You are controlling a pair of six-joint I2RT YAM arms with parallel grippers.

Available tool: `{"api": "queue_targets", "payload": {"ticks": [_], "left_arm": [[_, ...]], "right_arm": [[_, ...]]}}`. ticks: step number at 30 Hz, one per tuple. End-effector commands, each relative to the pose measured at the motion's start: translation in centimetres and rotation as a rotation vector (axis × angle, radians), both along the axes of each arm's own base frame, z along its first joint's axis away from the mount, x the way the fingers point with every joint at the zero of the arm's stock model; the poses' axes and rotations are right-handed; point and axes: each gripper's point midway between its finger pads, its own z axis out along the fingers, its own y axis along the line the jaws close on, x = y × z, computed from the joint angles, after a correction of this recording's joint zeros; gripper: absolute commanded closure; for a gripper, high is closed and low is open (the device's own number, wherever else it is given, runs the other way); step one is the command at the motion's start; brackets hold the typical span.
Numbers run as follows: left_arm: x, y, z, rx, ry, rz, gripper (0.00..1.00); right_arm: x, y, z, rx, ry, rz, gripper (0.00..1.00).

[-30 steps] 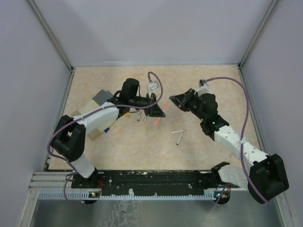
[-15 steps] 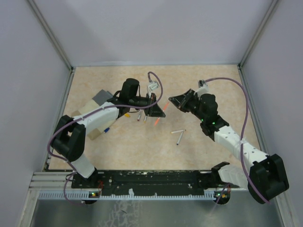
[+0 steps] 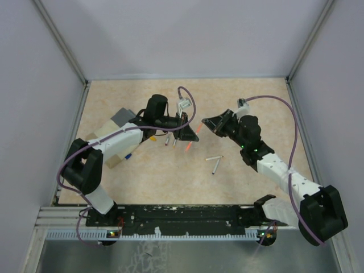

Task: Insert the pens into the pen caps
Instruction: Insert the pen cap onto the pen.

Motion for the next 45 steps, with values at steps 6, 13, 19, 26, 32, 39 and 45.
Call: {"api": "queue_targets", "payload": {"ticks": [6,13,19,26,32,39,45], "left_arm": [[0.3,-0.2,1.7,-0.033,-0.057,0.010,1.00],[0.5,-0.1,1.8,-0.034,-0.066,0.013,1.00],[0.6,0.3,2.6,-0.042,-0.108,0.026,1.00],[0.8,0.5,3.5,-0.063,-0.138,0.037,1.00],[1.0,0.8,4.0,-0.077,-0.155,0.053,1.00],[1.1,1.0,4.9,-0.087,-0.193,0.065,1.00],[1.3,1.4,7.2,-0.107,-0.269,0.098,1.00]], "right_arm": [[-2.1,2.3,0.8,-0.021,-0.081,0.092,0.99],[-2.9,2.8,0.3,-0.020,-0.083,0.112,0.98],[-2.9,2.7,1.5,-0.024,-0.112,0.109,0.97],[-3.4,3.7,1.5,-0.023,-0.127,0.169,0.97],[-4.9,4.9,0.7,-0.029,-0.126,0.220,0.97],[-5.2,4.9,1.4,-0.041,-0.146,0.227,0.94],[-4.8,5.1,5.7,-0.041,-0.242,0.226,0.85]]}}
